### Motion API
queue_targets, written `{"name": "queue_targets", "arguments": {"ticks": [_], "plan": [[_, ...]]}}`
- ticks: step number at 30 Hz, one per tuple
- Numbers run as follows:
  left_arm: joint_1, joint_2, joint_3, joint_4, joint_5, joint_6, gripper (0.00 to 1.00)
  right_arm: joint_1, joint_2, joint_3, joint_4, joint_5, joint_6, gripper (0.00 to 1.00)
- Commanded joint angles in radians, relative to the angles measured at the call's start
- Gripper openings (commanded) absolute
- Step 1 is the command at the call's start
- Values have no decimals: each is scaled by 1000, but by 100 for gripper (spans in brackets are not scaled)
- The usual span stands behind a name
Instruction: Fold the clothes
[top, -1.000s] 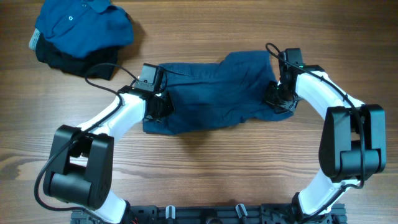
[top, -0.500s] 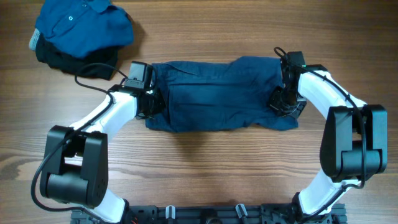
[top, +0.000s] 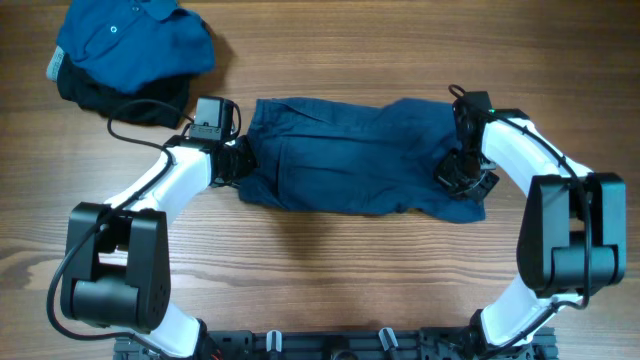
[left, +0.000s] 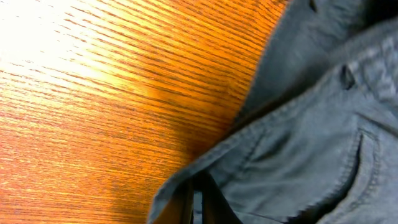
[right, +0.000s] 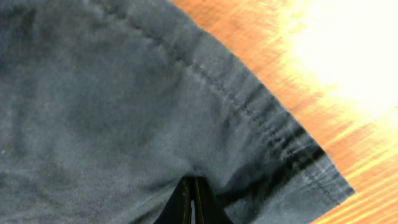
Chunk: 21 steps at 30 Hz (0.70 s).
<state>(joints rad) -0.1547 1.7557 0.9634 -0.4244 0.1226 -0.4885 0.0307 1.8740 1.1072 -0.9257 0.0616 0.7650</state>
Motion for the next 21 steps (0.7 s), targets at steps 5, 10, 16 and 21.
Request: {"name": "queue_targets", "arguments": {"ticks": [5, 10, 16, 21], "plan": [[6, -182, 13, -2, 27, 14, 11, -24, -197, -59, -21, 122, -78, 4], [-24, -316, 13, 12, 77, 13, 11, -24, -435, -58, 25, 2, -232, 14], [-106, -314, 13, 97, 124, 10, 32, -24, -558, -58, 219, -387, -468, 66], [-185, -220, 13, 188, 124, 6, 63, -11, -472, -58, 306, -431, -485, 67]]}}
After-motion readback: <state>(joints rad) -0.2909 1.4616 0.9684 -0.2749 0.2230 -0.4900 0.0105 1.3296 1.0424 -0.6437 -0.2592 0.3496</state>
